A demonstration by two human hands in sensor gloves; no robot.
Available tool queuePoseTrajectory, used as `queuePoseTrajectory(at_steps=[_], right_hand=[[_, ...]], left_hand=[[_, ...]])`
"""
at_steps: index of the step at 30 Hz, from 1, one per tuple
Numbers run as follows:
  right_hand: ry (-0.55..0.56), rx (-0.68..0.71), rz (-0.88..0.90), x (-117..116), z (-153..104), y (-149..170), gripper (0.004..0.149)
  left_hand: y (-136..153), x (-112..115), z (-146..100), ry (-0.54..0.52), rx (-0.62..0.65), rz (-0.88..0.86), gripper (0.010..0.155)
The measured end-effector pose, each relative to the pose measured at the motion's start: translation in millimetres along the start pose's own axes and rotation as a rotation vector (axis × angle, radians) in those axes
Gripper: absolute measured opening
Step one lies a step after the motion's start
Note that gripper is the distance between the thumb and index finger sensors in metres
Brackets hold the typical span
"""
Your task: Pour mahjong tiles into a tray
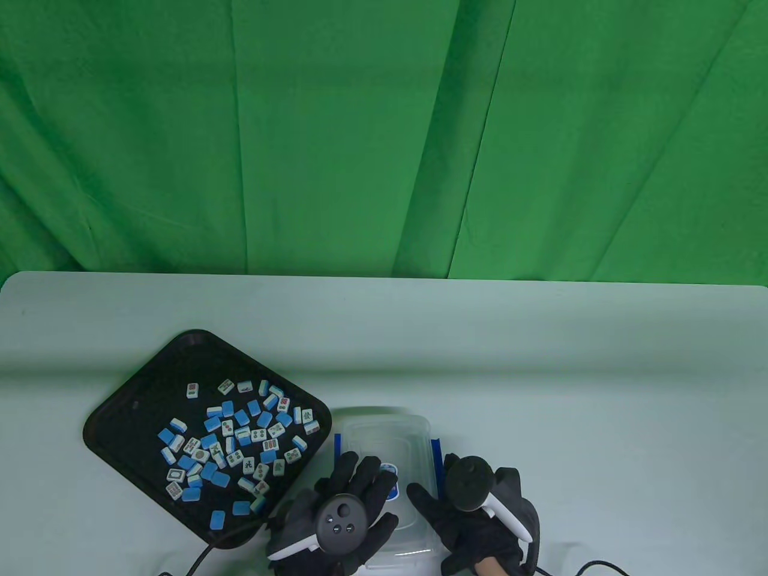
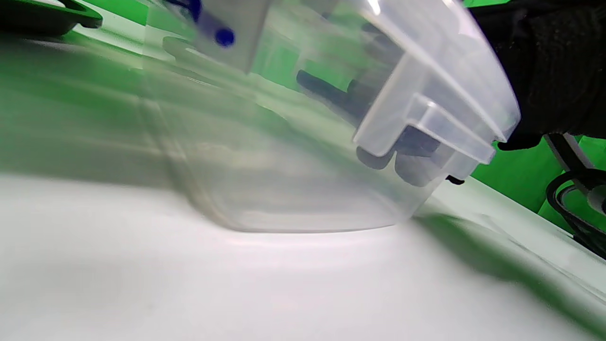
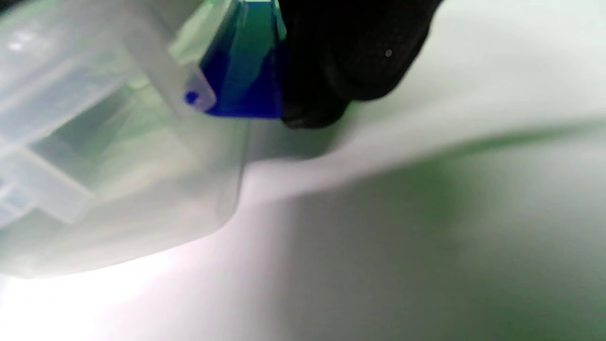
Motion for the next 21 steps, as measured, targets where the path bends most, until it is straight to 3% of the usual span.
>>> queuePoseTrajectory(at_steps=[9, 21], right_hand=[[0.111, -0.008, -0.13, 7.3, -8.4, -8.5, 0.094], [0.123, -0.014, -0.234, 10.5, -14.9, -16.9, 0.082]], left_hand=[[0.2, 0.2, 0.1, 0.0, 0.0, -0.004, 0.065], [0.4, 0.2, 0.2, 0.0, -0.002, -0.004, 0.065]])
Point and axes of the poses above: the tracker on the back of each hand, its own y axis roughly to the little-finger side, its own z axis roughly from the wrist to the fingertips, x = y × z, the point moved 1 cm from there along z, roughly from the wrist to the fingertips, and after that the axes turned 10 degrees about y, right-handed, at the moved point
